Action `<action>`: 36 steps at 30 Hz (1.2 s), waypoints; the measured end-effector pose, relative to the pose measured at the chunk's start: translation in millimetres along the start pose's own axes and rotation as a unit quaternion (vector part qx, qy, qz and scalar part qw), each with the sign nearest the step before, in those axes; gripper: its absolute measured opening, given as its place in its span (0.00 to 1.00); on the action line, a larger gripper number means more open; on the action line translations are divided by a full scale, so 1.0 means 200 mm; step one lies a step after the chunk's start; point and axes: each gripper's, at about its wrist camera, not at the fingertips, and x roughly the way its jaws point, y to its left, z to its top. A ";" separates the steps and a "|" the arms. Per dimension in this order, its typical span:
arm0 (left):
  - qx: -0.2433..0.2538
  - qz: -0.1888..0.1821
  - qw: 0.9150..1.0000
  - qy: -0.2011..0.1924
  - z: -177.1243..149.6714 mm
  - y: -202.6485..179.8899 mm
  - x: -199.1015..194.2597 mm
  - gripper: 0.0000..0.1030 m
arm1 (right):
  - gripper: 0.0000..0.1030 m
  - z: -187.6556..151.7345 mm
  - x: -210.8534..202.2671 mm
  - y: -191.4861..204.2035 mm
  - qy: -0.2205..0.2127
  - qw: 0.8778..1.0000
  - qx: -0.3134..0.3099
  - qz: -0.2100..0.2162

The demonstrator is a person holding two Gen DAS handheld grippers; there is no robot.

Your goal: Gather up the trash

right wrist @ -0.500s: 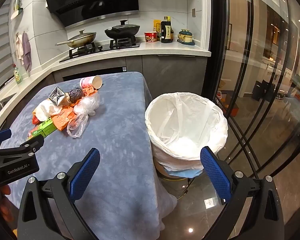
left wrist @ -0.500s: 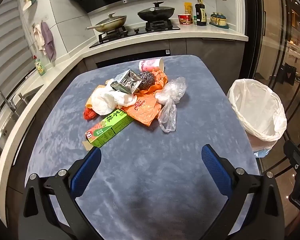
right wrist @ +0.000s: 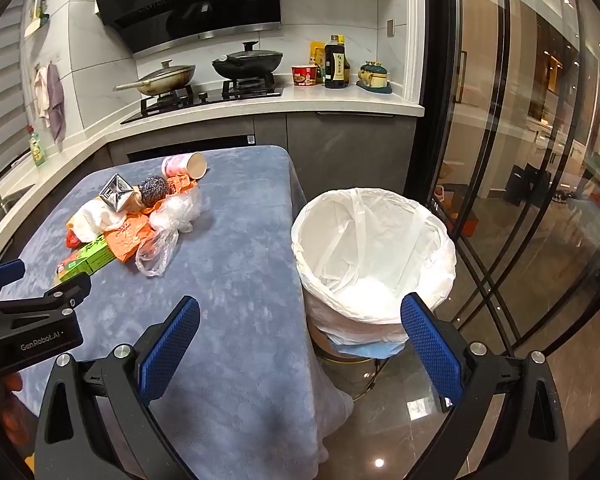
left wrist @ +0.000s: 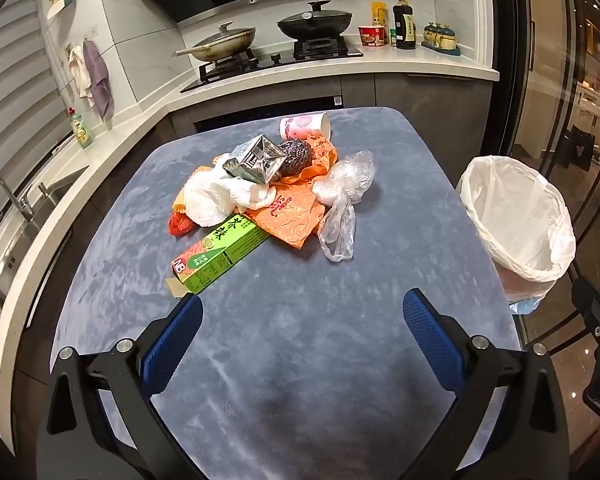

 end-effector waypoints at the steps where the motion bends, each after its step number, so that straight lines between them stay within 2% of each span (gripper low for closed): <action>1: -0.001 -0.002 1.000 0.002 0.00 0.01 0.01 0.93 | 0.93 0.00 0.00 0.01 -0.001 1.000 -0.002 -0.001; 36: -0.008 0.007 1.000 0.003 -0.01 0.03 -0.01 0.93 | 0.93 0.00 0.00 0.02 -0.003 1.000 -0.006 0.004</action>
